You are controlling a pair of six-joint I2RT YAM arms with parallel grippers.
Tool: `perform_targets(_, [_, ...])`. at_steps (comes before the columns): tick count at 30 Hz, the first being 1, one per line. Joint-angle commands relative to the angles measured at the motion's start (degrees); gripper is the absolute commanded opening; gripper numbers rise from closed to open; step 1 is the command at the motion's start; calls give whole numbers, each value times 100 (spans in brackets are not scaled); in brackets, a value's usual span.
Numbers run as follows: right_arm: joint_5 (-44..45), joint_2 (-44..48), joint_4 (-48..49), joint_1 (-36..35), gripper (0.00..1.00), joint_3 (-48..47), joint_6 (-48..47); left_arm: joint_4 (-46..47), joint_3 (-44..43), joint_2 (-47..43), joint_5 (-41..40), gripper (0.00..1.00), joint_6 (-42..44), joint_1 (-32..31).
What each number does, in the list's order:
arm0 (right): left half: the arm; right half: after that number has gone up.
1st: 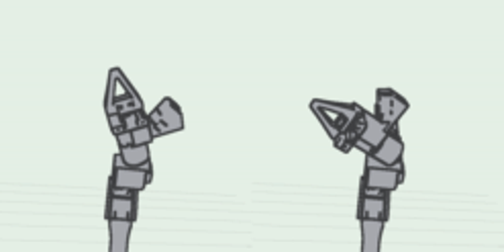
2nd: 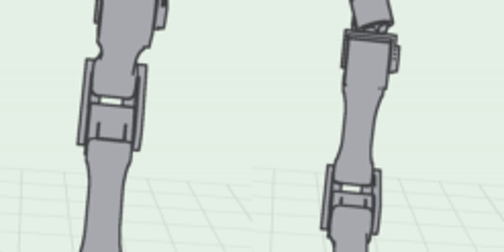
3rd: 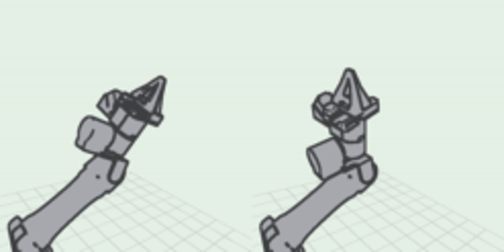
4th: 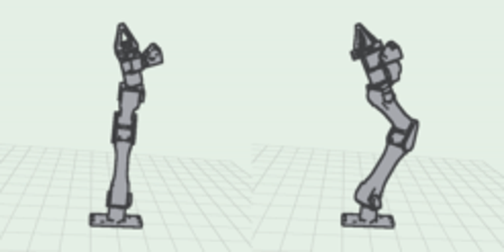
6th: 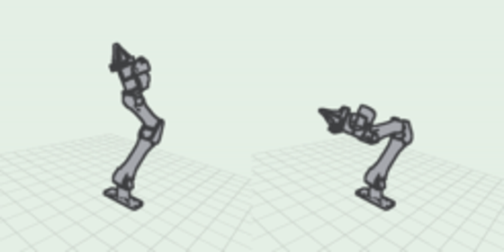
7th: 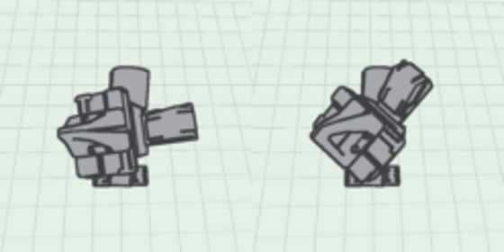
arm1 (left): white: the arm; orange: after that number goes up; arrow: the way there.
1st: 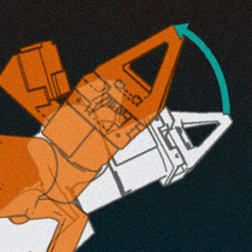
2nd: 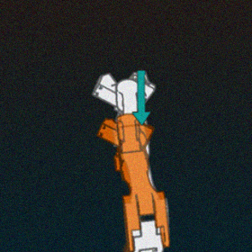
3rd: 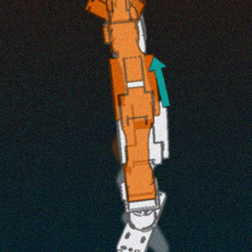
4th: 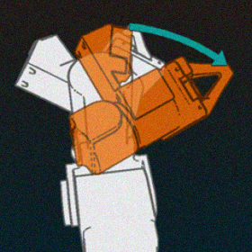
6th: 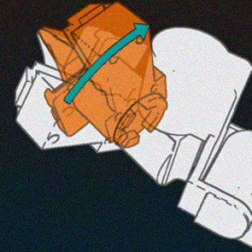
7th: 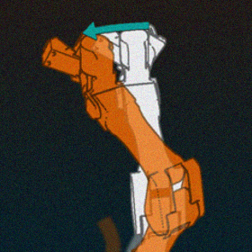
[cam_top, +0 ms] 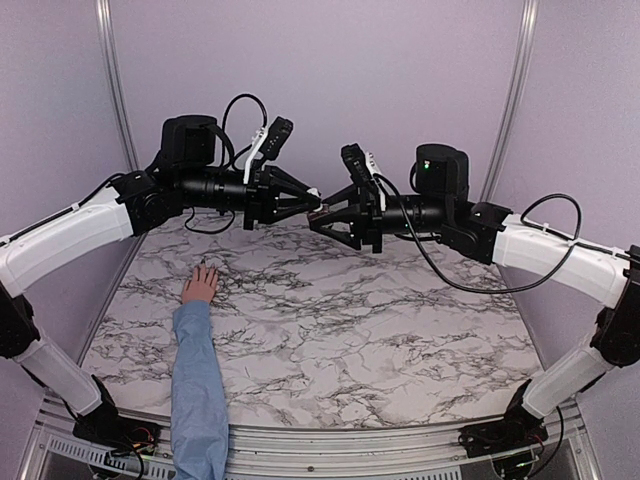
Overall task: Paint the nails
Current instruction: Place the nail polish bottle at the center of the board.
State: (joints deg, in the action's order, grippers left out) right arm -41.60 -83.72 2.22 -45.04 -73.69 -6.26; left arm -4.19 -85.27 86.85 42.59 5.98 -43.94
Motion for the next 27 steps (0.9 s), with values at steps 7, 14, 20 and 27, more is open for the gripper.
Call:
perform_targets(7, [765, 356, 655, 282, 84, 307, 425, 511, 622, -458, -1730, 0, -1190, 301])
perform_targets(14, [1931, 840, 760, 371, 99, 747, 477, 1289, 1794, -900, -2820, 0, -1748, 362])
perform_targets(20, [2941, 1251, 710, 394, 99, 1128, 583, 1542, 2526, -1007, -2909, 0, -1774, 337])
perform_targets(27, [3196, 1550, 700, 554, 98, 1496, 940, 1920, 3257, -842, -3784, 0, -1624, 19])
